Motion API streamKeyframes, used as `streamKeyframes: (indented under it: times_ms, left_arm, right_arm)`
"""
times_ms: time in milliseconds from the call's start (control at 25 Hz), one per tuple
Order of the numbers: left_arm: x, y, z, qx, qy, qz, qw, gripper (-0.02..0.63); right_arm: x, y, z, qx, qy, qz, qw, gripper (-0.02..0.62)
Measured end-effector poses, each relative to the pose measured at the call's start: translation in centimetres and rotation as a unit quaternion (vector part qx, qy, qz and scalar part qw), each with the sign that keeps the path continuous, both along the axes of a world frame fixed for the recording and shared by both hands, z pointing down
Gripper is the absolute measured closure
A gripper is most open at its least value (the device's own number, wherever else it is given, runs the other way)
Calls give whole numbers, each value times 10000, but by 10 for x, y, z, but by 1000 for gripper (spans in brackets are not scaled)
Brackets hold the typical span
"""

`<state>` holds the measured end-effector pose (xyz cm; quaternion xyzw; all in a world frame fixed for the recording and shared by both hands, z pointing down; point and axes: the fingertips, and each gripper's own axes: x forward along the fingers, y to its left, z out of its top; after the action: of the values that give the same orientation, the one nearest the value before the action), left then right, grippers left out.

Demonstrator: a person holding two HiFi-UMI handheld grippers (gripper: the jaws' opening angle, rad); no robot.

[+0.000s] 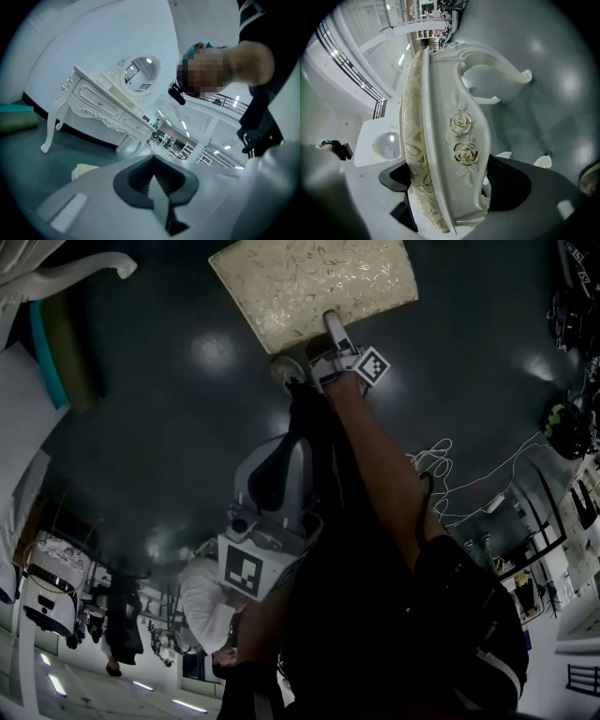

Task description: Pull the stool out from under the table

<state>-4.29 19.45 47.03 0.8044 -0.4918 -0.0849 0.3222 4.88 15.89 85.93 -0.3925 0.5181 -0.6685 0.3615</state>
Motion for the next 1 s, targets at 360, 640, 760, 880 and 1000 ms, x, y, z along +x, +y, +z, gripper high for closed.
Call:
streamKeyframes:
  times_ms: [360, 640, 760, 880, 1000]
  left_arm:
    - [35, 43, -8, -19, 31, -211, 9998, 600]
    - [49, 48, -10, 20, -4, -346, 9994, 600]
    - [50, 51, -15, 39, -51, -356, 9993, 600]
    - [51, 49, -25, 114, -60, -383, 9992, 600]
    - [54, 47, -36, 257, -76, -376, 9989, 600]
  right_arm:
    - [25, 76, 0, -1, 17, -275, 9996, 109]
    - [22, 72, -4, 139, 56, -645, 9978, 80]
    - [23, 79, -4, 101, 235, -1019, 9945, 78]
    - [29, 89, -9, -22, 494, -1293, 9904, 78]
    - [39, 104, -18, -137, 859, -1670, 9821, 80]
